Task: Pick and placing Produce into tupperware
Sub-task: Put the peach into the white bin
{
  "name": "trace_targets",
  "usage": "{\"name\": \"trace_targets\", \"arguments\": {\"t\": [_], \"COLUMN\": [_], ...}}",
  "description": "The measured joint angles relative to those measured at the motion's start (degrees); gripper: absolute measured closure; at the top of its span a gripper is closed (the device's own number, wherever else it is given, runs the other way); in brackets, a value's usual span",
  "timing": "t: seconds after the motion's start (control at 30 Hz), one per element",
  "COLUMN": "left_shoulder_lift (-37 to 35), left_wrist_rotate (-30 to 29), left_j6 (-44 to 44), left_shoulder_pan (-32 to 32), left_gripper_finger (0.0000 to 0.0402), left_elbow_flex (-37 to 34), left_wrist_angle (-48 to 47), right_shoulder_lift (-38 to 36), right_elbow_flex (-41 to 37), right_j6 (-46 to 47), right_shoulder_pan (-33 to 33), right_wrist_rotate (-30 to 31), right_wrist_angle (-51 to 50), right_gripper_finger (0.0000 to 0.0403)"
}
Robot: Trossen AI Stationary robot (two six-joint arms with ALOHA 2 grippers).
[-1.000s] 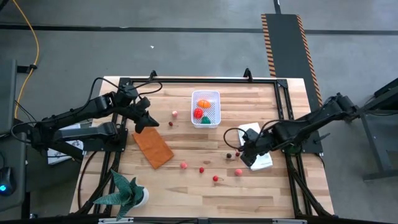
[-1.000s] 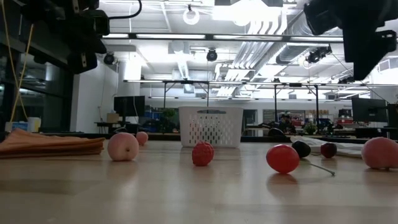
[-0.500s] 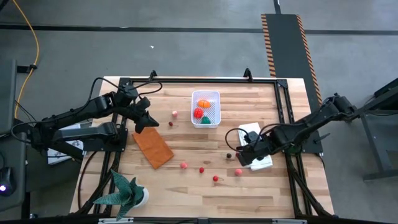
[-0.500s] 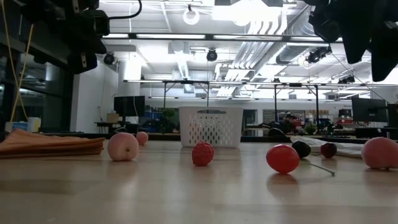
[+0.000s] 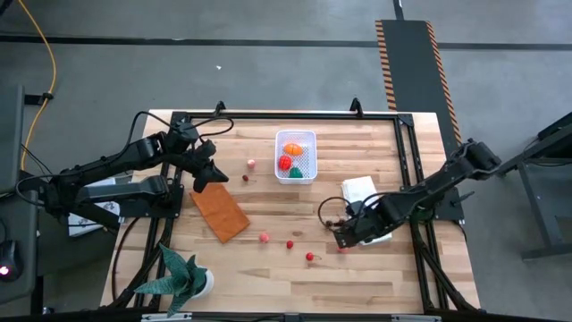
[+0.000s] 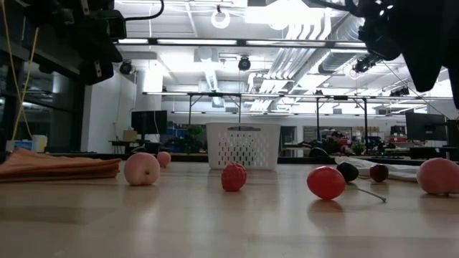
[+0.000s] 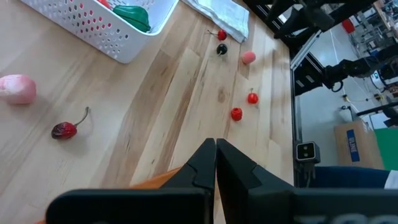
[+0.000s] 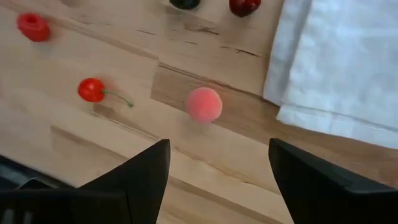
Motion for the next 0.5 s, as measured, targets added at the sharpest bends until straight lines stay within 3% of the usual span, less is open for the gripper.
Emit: {"name": "trace_targets", "arguments": {"t": [0.5], "left_shoulder_lift": [0.0], "left_wrist_rotate": [0.0], "left_j6": [1.4], "left_shoulder_pan": [0.0], "left_gripper_finger": [0.0399], "left_elbow_flex": [0.0], "left_wrist_angle": [-1.4], "right_shoulder_lift": [13.0], "right_elbow_flex": [11.6], "right_j6": [-4.7], "right_shoulder_pan": [0.0], "right_wrist_rotate": [-0.1], "right_wrist_angle": [-6.4], "right_gripper_finger": [0.014]}}
